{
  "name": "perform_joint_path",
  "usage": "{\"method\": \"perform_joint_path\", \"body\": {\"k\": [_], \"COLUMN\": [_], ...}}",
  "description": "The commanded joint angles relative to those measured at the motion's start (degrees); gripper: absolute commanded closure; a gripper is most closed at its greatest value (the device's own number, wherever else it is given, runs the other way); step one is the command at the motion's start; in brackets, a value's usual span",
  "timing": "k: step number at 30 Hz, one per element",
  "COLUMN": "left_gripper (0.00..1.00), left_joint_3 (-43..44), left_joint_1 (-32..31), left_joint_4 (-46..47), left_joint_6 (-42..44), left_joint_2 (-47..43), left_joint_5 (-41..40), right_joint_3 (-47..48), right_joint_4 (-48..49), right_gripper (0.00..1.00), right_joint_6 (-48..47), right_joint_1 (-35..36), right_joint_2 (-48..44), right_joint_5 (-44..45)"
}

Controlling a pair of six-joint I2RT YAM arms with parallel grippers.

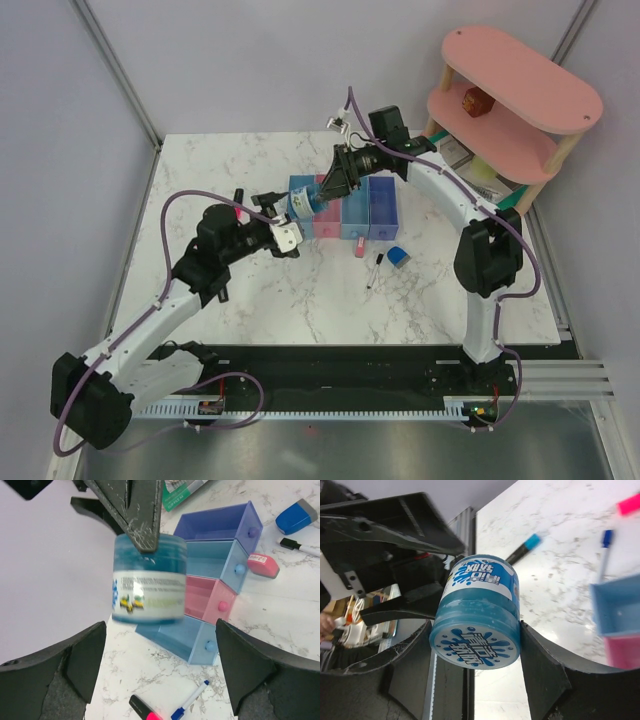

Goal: Sort the stationery into containers
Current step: Place the stationery in the storage box.

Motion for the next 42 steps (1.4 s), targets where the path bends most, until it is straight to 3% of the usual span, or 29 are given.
{"method": "perform_joint_path", "body": {"k": [1,6,9,14,21,27,42], "left_gripper": [0.03,0.0,0.0,0.0,0.0,0.0,0.0], "left_joint_3": [1.51,2.74,5.54,13.98,15.66,18.47,23.57], "left_joint_1": [-0.23,-0.23,-0.23,-0.15,0.2,1.61,4.95], "left_joint_4": [-4.83,-10.01,-14.23,-25.03,-29.7,-33.66,-37.27], "left_joint_6": [1.12,1.38,-0.8,-8.36,-13.64,-16.1,-18.74], "left_joint_2": [-3.59,-5.44,-4.83,-0.35,-2.1,-0.43,2.65], "left_joint_5": [-1.73,-4.19,-10.07,-20.88,-21.77,-22.57,-22.48], "right_joint_3": [-0.1,0.25,5.68,9.21,9.48,6.32,1.57], "right_joint_4": [3.73,2.42,-7.49,-14.1,-19.21,-18.95,-14.47], "right_gripper": [0.79,0.78,0.78,0.77,0.76,0.75,0.76], "right_joint_6": [2.42,1.37,-7.65,-18.12,-26.47,-28.78,-29.57], "right_joint_1": [-6.55,-10.15,-10.86,-10.77,-9.9,-9.81,-7.0], "right_joint_2": [-3.2,-3.73,-2.77,-2.59,-2.59,-3.03,0.92], "right_joint_5": [5.72,13.19,24.86,44.19,59.5,63.65,64.36]}}
